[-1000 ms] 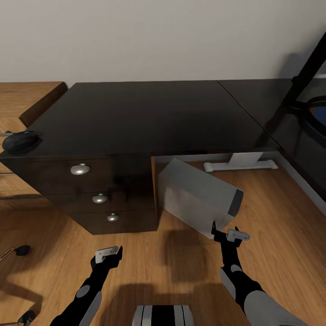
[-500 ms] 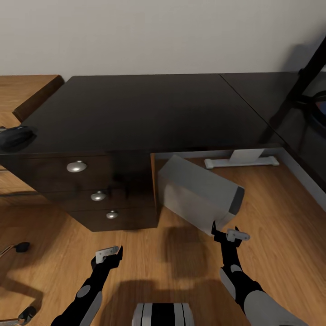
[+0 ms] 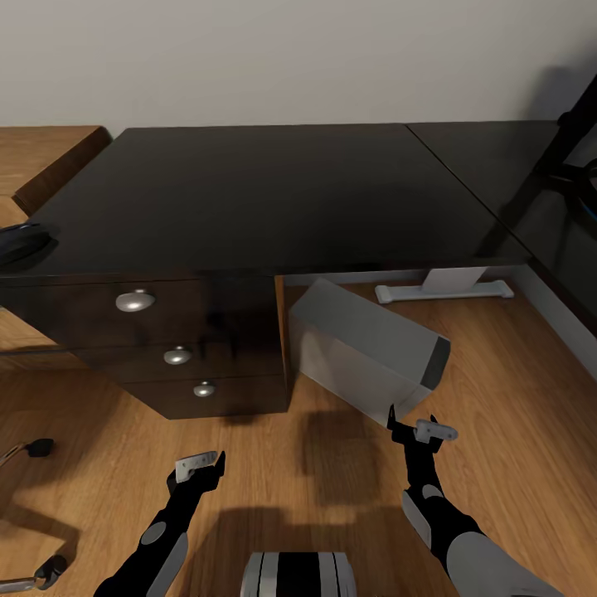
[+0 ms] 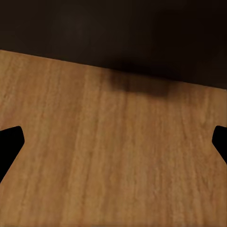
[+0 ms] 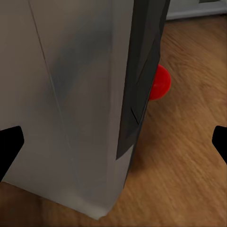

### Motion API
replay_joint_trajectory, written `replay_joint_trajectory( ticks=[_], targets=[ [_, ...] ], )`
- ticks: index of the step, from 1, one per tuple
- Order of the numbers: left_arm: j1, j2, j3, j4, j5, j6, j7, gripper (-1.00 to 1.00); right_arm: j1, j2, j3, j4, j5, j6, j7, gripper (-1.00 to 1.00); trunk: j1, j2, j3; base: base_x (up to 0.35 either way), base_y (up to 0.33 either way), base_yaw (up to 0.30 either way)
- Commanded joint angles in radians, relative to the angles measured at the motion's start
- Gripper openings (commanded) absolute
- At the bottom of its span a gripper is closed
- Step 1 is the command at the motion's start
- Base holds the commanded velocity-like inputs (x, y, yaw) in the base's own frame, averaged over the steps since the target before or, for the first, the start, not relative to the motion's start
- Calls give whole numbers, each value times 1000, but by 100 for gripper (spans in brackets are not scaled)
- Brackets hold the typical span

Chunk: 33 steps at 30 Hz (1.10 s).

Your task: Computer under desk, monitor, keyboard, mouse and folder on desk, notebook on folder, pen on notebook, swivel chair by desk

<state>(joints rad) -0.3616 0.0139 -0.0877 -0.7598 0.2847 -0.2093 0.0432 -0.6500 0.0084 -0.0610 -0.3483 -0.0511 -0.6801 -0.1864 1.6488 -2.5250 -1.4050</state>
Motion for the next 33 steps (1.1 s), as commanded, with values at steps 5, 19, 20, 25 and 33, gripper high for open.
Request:
replay_joint_trajectory(
  ticks=[5,19,20,25,33],
  targets=[
    [0,1,-6,0,10,-5,4,100,0,1,-3,1,-5,-4,5,100,0,0,-1,0,0,0],
    [0,3,-7,0,10,-8,2,100,0,1,-3,1,-5,-4,4,100,0,0,-1,61,0,0],
    [0,3,-7,0,10,-8,2,100,0,1,-3,1,-5,-4,5,100,0,0,-1,79,0,0],
    [0,3,-7,0,10,-8,1,100,0,1,-3,1,-5,-4,5,100,0,0,-1,32,0,0],
    [0,3,-7,0,10,-8,1,100,0,1,-3,0,-6,-4,5,100,0,0,-1,5,0,0]
  ],
)
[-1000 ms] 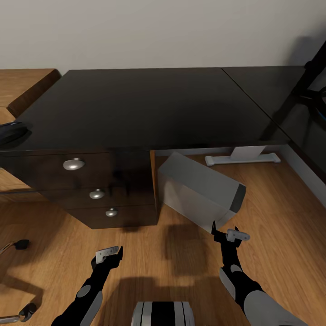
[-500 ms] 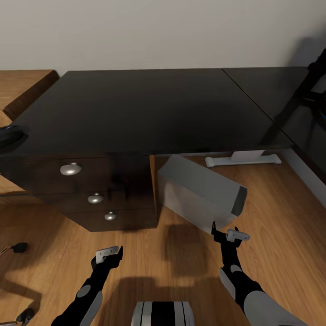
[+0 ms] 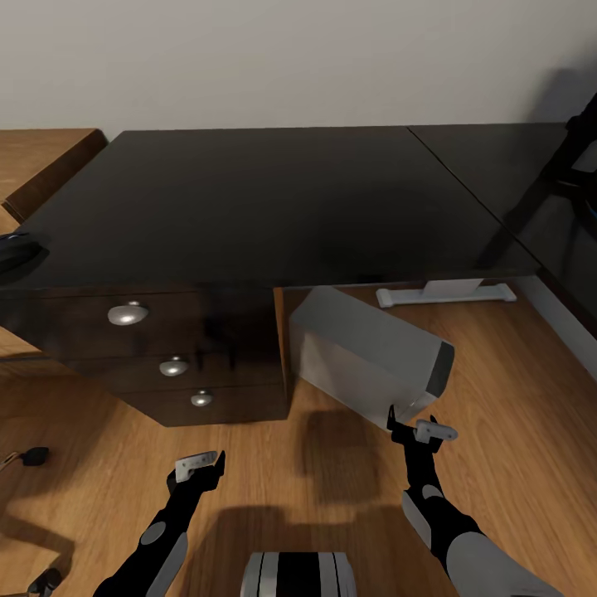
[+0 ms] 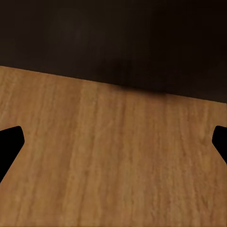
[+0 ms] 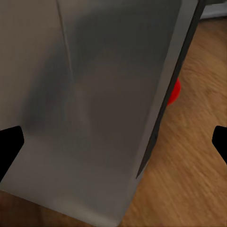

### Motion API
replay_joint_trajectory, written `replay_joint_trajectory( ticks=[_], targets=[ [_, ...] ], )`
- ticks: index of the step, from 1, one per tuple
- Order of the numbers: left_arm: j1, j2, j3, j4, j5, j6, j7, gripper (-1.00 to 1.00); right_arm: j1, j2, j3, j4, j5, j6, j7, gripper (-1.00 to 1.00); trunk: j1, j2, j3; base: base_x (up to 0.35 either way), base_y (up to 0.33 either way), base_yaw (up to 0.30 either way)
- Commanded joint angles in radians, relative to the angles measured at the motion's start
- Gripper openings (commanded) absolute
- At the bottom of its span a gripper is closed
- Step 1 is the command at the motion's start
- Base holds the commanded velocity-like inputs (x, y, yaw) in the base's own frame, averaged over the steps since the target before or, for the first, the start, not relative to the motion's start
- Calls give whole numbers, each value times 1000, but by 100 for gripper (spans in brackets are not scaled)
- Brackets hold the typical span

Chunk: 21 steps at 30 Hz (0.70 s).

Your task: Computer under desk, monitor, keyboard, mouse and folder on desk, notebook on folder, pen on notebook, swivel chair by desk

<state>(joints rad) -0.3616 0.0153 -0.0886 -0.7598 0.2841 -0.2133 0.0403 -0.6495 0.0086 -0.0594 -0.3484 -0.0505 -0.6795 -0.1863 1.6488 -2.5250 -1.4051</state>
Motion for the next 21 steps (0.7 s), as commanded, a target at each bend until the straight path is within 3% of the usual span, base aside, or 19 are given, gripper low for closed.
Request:
replay_joint_trajectory(
  ticks=[1,21],
  targets=[
    [0,2,-6,1,10,-5,4,100,-1,1,-5,0,-6,-5,5,100,0,0,0,1,0,0],
    [0,2,-6,1,10,-5,4,100,-1,1,3,1,-6,-19,11,100,0,0,0,0,0,0]
  ],
)
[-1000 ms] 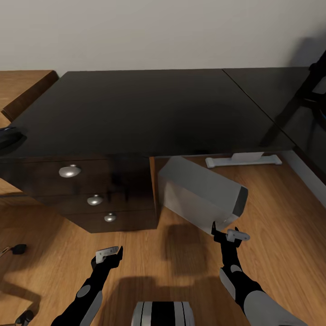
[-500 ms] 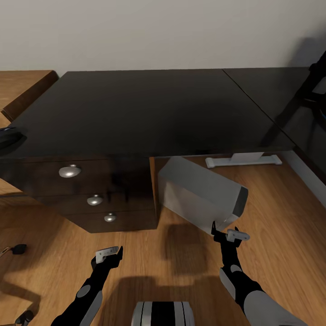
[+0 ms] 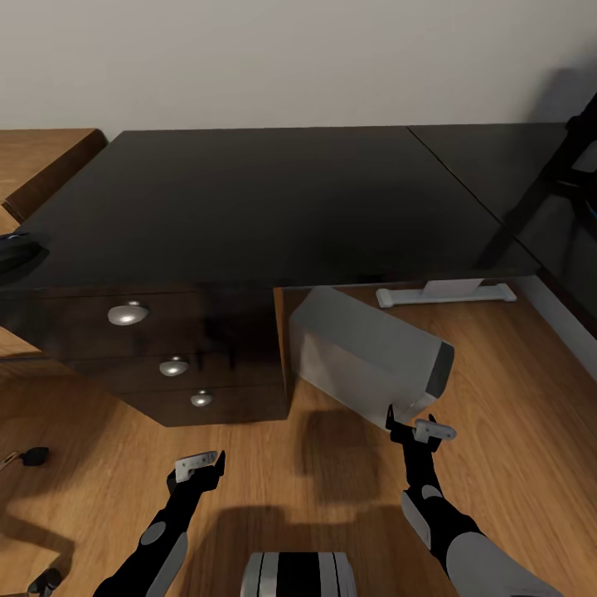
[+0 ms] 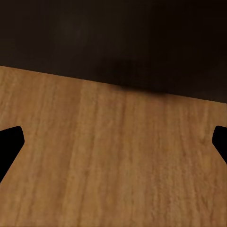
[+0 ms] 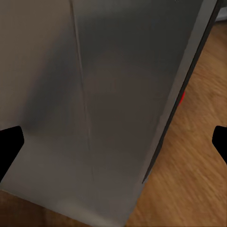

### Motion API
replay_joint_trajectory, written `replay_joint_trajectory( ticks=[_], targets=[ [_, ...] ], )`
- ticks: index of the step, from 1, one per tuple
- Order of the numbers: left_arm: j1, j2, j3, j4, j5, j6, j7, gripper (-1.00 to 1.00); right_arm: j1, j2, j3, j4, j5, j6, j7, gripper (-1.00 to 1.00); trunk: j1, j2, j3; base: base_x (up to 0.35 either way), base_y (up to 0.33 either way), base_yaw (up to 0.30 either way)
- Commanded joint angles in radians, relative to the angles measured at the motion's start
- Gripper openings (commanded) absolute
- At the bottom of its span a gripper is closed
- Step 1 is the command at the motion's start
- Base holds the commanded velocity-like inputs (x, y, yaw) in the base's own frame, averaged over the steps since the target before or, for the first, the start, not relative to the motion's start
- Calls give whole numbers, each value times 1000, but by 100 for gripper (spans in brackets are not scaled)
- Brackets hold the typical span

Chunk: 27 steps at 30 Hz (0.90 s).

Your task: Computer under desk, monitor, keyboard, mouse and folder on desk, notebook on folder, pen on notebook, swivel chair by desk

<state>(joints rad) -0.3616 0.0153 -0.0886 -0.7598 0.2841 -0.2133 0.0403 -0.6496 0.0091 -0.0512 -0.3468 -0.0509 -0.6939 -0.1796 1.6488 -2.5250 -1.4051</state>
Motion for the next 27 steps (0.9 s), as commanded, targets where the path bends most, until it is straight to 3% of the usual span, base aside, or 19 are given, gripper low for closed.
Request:
replay_joint_trajectory(
  ticks=[1,27],
  targets=[
    [0,2,-6,0,10,-5,4,100,-1,1,-5,0,-6,-5,4,100,0,0,0,0,0,0],
    [0,2,-6,0,10,-5,4,100,-1,0,-6,0,-6,-6,5,100,0,0,0,37,0,0]
  ],
)
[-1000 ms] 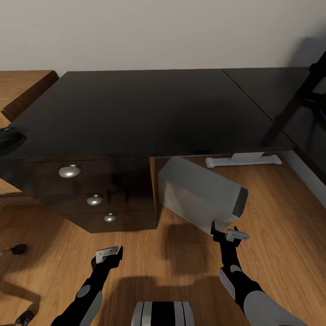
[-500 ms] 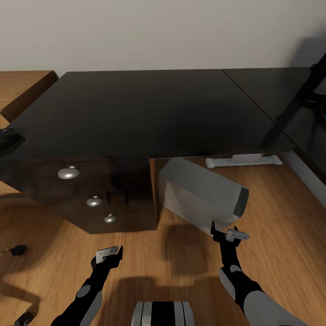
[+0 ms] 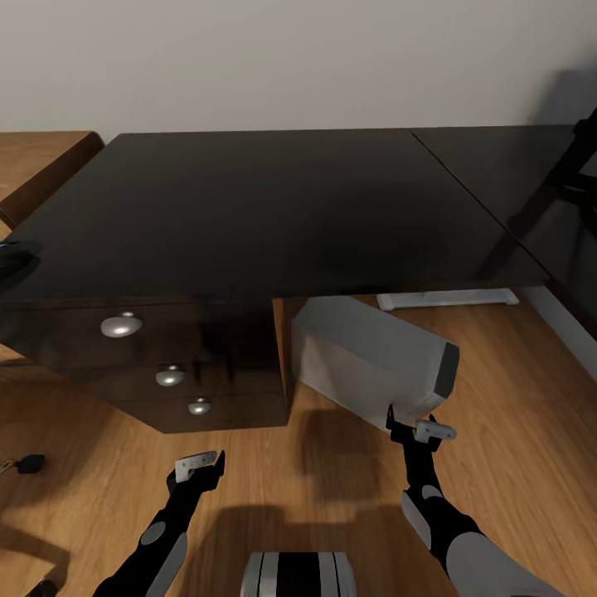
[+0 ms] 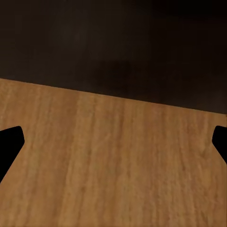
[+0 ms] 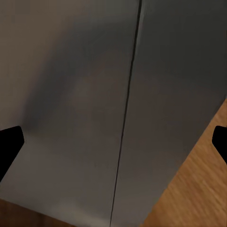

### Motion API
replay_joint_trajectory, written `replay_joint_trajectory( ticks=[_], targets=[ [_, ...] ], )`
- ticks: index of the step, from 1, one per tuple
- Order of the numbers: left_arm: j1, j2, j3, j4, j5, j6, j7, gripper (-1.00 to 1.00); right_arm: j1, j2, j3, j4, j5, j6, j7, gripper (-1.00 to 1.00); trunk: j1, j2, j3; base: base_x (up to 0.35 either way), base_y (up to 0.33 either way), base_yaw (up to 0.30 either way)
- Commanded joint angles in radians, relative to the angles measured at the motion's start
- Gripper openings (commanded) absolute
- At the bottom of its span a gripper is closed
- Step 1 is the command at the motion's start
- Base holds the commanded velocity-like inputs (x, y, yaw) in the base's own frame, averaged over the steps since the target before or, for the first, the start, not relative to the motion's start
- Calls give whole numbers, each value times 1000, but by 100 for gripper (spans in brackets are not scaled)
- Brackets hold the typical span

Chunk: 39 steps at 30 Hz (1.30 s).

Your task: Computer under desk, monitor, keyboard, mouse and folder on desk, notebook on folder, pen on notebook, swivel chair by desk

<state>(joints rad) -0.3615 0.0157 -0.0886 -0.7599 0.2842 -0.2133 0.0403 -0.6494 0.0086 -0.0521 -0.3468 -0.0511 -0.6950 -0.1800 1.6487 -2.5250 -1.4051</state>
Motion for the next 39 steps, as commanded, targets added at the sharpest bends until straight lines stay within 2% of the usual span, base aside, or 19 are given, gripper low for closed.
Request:
replay_joint_trajectory(
  ticks=[1,39],
  targets=[
    [0,1,-7,1,10,-5,4,100,-1,1,-5,0,-6,-4,5,100,0,0,0,28,0,0],
    [0,3,-7,1,10,-8,3,100,-1,1,-5,0,-6,-5,5,100,0,0,0,59,0,0]
  ],
)
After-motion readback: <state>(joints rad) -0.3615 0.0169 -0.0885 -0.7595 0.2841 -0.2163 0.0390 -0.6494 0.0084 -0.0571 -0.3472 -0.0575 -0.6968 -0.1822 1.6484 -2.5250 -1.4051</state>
